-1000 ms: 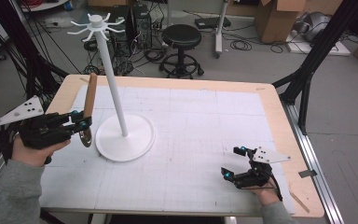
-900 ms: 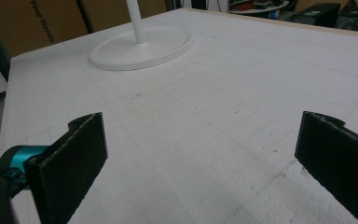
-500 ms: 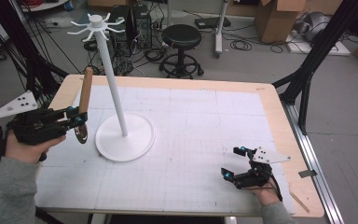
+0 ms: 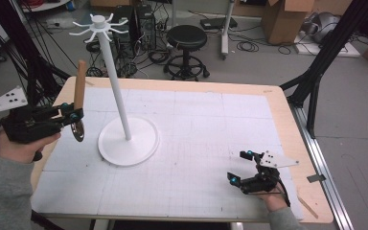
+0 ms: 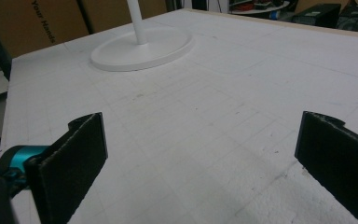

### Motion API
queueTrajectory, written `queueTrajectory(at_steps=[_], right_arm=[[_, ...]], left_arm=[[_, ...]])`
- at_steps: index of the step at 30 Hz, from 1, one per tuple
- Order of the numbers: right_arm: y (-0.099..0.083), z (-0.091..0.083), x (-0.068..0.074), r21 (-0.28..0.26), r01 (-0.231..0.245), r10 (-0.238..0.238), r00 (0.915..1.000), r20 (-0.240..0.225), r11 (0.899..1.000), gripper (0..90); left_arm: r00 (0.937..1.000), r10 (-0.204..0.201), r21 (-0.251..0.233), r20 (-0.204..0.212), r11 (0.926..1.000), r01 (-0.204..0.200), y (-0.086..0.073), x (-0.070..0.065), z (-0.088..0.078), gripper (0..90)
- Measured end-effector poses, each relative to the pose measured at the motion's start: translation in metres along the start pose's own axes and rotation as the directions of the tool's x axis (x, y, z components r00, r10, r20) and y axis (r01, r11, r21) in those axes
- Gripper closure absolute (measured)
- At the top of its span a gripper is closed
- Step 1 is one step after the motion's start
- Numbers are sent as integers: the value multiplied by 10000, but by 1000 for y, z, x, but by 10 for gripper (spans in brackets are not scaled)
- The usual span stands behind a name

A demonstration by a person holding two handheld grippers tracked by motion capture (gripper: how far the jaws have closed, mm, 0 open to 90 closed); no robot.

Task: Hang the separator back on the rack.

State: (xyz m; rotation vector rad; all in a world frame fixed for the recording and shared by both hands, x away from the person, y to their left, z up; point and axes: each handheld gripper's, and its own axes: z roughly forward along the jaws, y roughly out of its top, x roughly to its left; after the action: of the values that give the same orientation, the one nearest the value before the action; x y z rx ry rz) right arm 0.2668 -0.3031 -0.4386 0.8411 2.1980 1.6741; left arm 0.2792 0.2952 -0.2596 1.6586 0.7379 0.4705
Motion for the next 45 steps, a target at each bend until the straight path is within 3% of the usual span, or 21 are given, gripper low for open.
queueTrajectory(at_steps=[28, 45], right_arm=[[1, 2, 2, -50, 42, -43, 10000, -86, 10000, 13], [1, 1, 2, -75, 58, -59, 9999, -106, 10000, 14]], left_arm=[[9995, 304, -448, -90, 9985, -308, 30, 5, -8, 695], [9976, 568, -584, -389, 9965, -590, 48, 5, -19, 696]])
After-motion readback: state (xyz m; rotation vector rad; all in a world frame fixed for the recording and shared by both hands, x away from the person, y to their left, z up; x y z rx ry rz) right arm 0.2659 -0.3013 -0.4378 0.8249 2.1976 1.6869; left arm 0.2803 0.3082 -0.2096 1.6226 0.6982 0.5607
